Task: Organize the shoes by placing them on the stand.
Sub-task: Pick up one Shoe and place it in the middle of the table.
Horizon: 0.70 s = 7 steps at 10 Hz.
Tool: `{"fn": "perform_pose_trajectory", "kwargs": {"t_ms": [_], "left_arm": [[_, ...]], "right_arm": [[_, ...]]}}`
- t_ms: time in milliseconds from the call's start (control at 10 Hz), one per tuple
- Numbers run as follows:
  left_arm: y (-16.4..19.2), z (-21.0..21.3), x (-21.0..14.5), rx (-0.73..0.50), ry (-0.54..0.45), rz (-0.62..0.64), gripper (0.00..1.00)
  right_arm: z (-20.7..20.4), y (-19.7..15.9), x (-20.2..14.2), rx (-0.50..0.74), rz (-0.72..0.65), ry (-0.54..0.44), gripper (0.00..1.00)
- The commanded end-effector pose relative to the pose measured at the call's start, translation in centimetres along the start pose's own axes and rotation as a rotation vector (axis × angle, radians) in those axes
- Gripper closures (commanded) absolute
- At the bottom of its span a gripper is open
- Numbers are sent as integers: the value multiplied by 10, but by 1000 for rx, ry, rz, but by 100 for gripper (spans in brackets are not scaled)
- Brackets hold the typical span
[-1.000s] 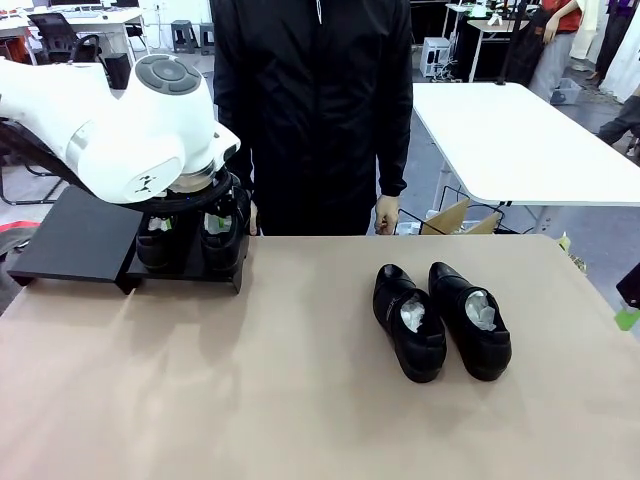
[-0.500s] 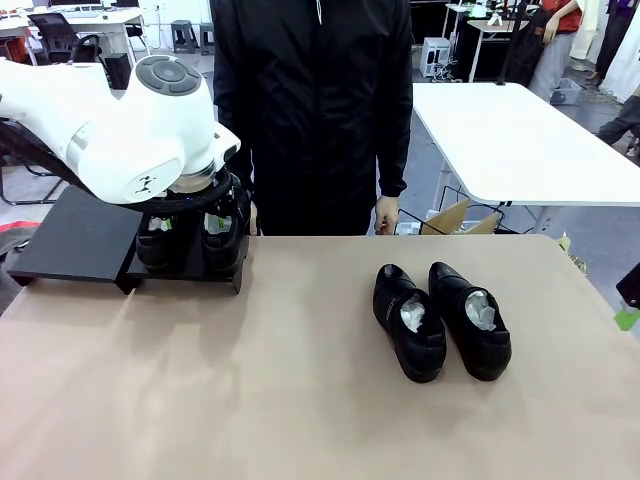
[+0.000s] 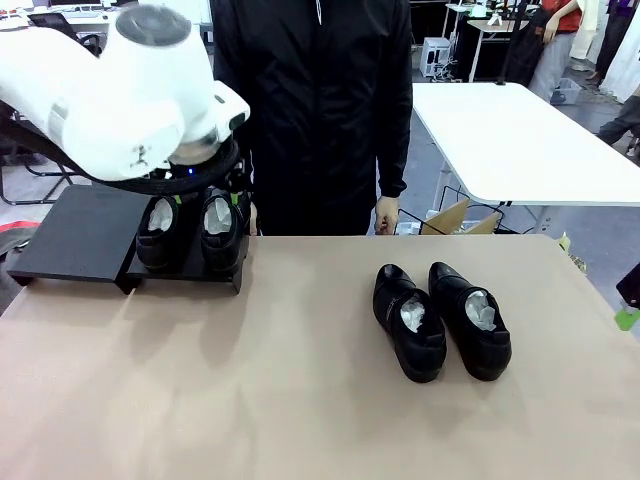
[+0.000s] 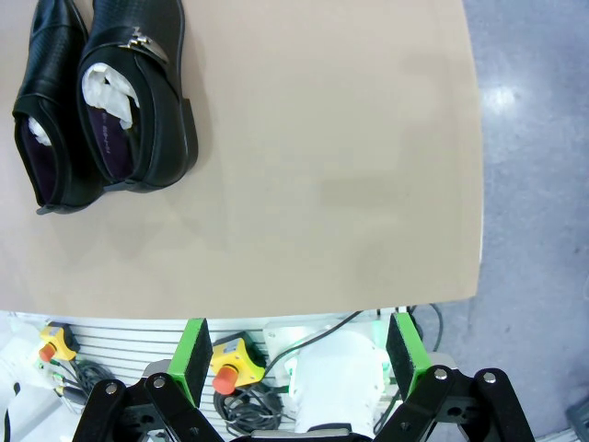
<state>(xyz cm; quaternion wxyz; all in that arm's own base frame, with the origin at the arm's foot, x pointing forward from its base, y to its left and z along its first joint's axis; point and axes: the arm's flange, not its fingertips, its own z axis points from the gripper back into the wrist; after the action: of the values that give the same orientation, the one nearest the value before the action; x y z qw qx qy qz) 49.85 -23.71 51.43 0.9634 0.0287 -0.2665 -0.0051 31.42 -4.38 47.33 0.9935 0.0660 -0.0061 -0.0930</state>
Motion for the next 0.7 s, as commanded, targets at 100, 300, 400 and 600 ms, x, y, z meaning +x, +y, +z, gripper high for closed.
{"fn": "perform_pose_trajectory", "kwargs": {"t_ms": [100, 300, 400, 600], "left_arm": [[25, 53, -33, -179, 198, -150, 0], [38, 67, -44, -254, 274, -263, 0], [42, 68, -47, -261, 289, -247, 0], [39, 71, -56, -286, 315, -296, 0]], "right_arm": [[0, 0, 0, 0, 0, 0, 0], [8, 13, 6, 22, 114, 8, 0], [29, 26, 9, 17, 202, -33, 0], [62, 61, 14, 30, 385, -59, 0]]}}
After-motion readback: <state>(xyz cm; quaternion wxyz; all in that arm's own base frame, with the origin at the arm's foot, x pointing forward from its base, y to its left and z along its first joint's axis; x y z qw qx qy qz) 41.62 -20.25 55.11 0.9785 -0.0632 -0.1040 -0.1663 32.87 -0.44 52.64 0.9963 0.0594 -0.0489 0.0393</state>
